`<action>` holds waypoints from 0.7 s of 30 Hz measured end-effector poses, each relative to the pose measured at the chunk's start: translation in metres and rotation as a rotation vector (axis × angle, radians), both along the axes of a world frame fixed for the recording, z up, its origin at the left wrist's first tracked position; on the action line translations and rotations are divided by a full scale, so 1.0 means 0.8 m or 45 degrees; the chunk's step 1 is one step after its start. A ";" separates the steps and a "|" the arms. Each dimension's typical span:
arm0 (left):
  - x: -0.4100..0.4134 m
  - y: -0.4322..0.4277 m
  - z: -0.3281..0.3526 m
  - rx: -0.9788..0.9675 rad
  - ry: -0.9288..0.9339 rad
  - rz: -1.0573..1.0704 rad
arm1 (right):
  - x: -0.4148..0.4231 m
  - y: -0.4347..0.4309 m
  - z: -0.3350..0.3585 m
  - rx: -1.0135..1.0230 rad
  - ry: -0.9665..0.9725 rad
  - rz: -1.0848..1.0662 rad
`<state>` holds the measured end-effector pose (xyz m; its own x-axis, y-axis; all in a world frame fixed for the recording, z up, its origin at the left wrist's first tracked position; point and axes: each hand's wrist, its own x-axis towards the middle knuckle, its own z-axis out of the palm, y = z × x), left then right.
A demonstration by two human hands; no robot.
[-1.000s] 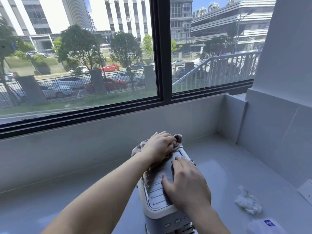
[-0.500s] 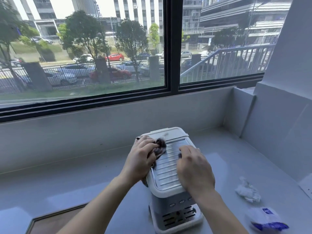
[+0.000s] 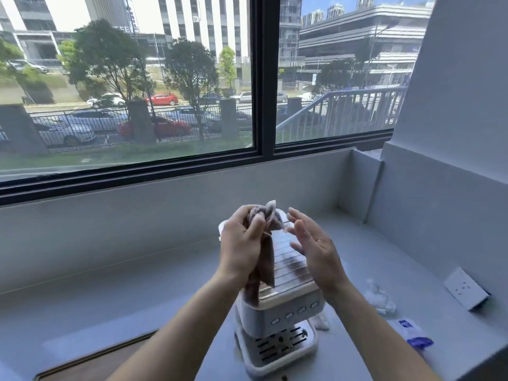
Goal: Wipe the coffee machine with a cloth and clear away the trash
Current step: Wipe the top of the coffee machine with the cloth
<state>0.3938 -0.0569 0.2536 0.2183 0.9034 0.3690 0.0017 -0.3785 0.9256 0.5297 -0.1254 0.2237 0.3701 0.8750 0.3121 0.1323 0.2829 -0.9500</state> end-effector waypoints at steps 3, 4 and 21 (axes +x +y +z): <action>0.037 0.003 0.024 -0.357 -0.379 -0.200 | -0.003 -0.001 0.012 0.118 0.013 0.243; 0.045 0.002 0.027 -0.473 -0.479 -0.276 | -0.001 0.001 0.016 0.113 -0.071 0.205; -0.029 0.000 -0.089 0.406 1.083 -0.240 | 0.021 0.014 -0.039 -0.311 -1.460 0.009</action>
<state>0.3706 -0.0573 0.1822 0.6622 0.7090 0.2423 0.5451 -0.6778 0.4935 0.5462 -0.1139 0.1925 -0.0237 0.9587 0.2834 0.9456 0.1135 -0.3049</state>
